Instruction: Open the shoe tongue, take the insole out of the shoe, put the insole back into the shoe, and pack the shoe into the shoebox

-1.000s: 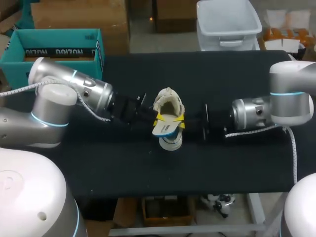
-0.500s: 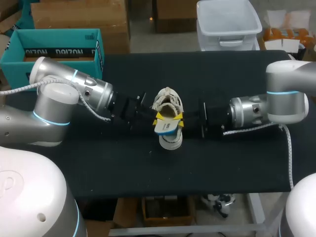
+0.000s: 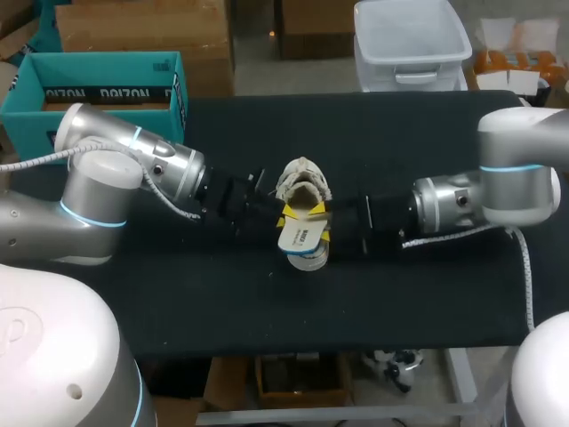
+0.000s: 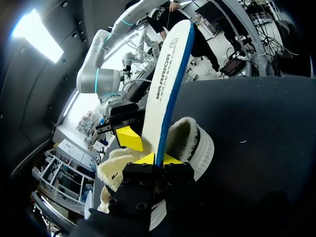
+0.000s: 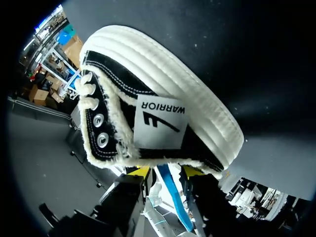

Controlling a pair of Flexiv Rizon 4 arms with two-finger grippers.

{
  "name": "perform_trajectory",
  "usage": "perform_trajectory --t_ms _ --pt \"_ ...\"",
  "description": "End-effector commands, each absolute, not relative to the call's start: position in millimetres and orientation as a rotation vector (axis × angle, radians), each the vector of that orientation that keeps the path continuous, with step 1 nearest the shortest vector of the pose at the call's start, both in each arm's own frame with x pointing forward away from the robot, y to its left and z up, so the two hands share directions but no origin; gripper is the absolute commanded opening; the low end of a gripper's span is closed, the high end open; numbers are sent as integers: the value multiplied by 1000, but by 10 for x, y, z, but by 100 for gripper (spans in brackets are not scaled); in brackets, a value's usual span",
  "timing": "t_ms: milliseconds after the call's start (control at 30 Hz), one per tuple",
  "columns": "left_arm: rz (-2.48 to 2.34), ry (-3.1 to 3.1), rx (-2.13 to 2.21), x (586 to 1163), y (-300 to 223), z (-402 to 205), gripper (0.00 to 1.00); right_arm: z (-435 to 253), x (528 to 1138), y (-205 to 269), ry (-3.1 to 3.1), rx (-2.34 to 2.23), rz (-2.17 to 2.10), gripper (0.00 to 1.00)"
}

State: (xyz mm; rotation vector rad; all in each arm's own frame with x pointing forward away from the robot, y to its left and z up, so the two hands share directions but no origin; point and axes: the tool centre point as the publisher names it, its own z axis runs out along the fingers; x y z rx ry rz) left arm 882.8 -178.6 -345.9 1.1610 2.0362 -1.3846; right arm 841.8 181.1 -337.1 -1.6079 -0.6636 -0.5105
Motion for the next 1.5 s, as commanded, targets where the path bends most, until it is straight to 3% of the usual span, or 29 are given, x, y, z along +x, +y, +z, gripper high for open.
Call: perform_trajectory --t_ms 33,300,333,367,400,433,467,500,533,567,600,633,667,733,767,867,900,933,967,1033,1500 --pt "-1385 2030 1159 8810 -1788 -3465 0 -3284 8307 1772 -651 -1659 -540 40" --pt "-1384 2028 1161 8803 -1791 -3460 0 -3277 8291 1772 -650 -1660 -541 40" --pt "-1385 2025 1161 8792 -1789 -3456 0 -3266 8276 1758 -650 -1664 -542 33" --pt "-1385 2025 1161 8792 -1789 -3456 0 -3266 8276 1758 -650 -1664 -542 33" --pt "-1385 2025 1157 8793 -1780 -3454 0 -3274 8275 1748 -648 -1665 -541 21" --pt "-1384 2027 1152 8796 -1772 -3452 0 -3291 8289 1750 -649 -1665 -540 0" --pt "-1384 2027 1152 8796 -1772 -3452 0 -3291 8289 1750 -649 -1665 -540 0" --pt "-1384 2027 1153 8786 -1763 -3439 10 -3297 8300 1755 -653 -1664 -542 0" --pt "-1384 2024 1155 8774 -1760 -3428 10 -3299 8307 1757 -657 -1663 -544 0" --pt "-1386 2016 1159 8756 -1757 -3410 40 -3300 8315 1760 -659 -1663 -546 0" --pt "-1386 2011 1163 8742 -1755 -3398 62 -3302 8319 1764 -665 -1662 -548 0" --pt "-1386 2009 1165 8735 -1755 -3392 62 -3301 8320 1766 -666 -1662 -549 0" --pt "-1385 1997 1174 8704 -1753 -3365 75 -3301 8322 1769 -668 -1663 -550 0" --pt "-1387 1984 1182 8669 -1749 -3335 75 -3302 8321 1772 -670 -1663 -553 0" --pt "-1386 1977 1186 8651 -1748 -3320 84 -3304 8319 1776 -671 -1664 -554 0" --pt "-1388 1954 1201 8584 -1748 -3266 78 -3314 8311 1780 -670 -1666 -558 0" --pt "-1393 1941 1210 8558 -1756 -3246 51 -3319 8309 1781 -668 -1666 -560 0" --pt "-1393 1938 1215 8545 -1764 -3238 33 -3323 8309 1783 -667 -1667 -561 0" --pt "-1396 1934 1218 8543 -1767 -3237 27 -3325 8309 1784 -666 -1668 -562 0" --pt "-1399 1930 1226 8526 -1803 -3235 0 -3336 8314 1795 -665 -1669 -563 0" --pt "-1364 1958 1233 8709 -1808 -3334 0 -3408 8443 1861 -665 -1734 -571 0"
